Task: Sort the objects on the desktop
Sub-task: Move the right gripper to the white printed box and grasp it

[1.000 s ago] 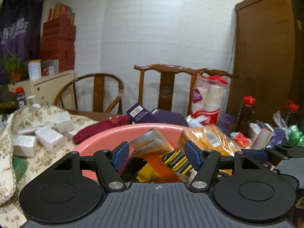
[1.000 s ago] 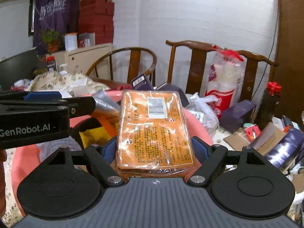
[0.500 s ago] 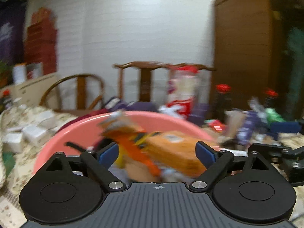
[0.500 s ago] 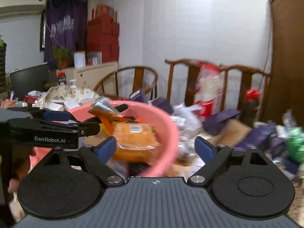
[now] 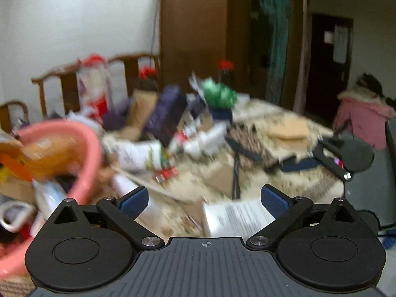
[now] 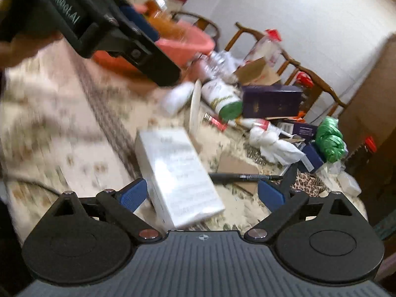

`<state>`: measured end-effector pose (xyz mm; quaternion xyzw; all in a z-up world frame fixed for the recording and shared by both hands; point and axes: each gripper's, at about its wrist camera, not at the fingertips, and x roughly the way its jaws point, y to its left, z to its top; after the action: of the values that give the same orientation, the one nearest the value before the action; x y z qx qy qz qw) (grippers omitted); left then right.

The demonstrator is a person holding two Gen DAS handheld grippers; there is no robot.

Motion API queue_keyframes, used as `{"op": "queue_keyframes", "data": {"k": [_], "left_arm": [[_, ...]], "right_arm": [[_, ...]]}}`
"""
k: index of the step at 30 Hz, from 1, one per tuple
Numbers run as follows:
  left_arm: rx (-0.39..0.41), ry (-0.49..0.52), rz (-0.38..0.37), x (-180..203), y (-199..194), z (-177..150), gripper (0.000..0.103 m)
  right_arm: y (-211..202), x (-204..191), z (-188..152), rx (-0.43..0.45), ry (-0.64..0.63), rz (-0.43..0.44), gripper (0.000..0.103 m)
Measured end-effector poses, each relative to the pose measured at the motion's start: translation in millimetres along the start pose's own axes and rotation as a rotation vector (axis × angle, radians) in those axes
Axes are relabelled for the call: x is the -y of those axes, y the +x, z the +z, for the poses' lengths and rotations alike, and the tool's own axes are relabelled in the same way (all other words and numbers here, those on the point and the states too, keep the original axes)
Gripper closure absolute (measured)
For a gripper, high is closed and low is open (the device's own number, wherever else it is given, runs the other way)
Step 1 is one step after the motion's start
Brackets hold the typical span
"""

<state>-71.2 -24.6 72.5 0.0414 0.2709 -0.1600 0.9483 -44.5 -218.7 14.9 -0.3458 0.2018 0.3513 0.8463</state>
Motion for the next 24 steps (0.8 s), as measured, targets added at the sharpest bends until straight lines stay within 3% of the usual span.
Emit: {"op": "queue_keyframes", "data": {"k": [8,10,12,16,21,24], "left_arm": [[-0.111,-0.060,0.012,-14,35,-14,0.001],[-0.122,-0.086,0.004,-20,41,-14,0.001],[-0.136,-0.107,0.000,-21,46,-14,0.001],[-0.139,-0.103,-0.016,-16,54,-16,0.001],[-0.099,-0.105,0.097,-19,60,-9,0.001],[-0.095,-0.115,0.103,-20,69,-1,0.001]], "right_arm": [[44,13,3,-0.056,0.028,0.155,0.008],[49,19,3,-0.059,0.088,0.198,0.022],[49,23,1,-0.067,0.165,0.235,0.023],[38,15,-5,-0.057,0.210,0.165,0.026],[19,22,-18,-0.032,0.386,0.093,0.027],[16,36,-26,-0.020,0.506,0.020,0.027]]}}
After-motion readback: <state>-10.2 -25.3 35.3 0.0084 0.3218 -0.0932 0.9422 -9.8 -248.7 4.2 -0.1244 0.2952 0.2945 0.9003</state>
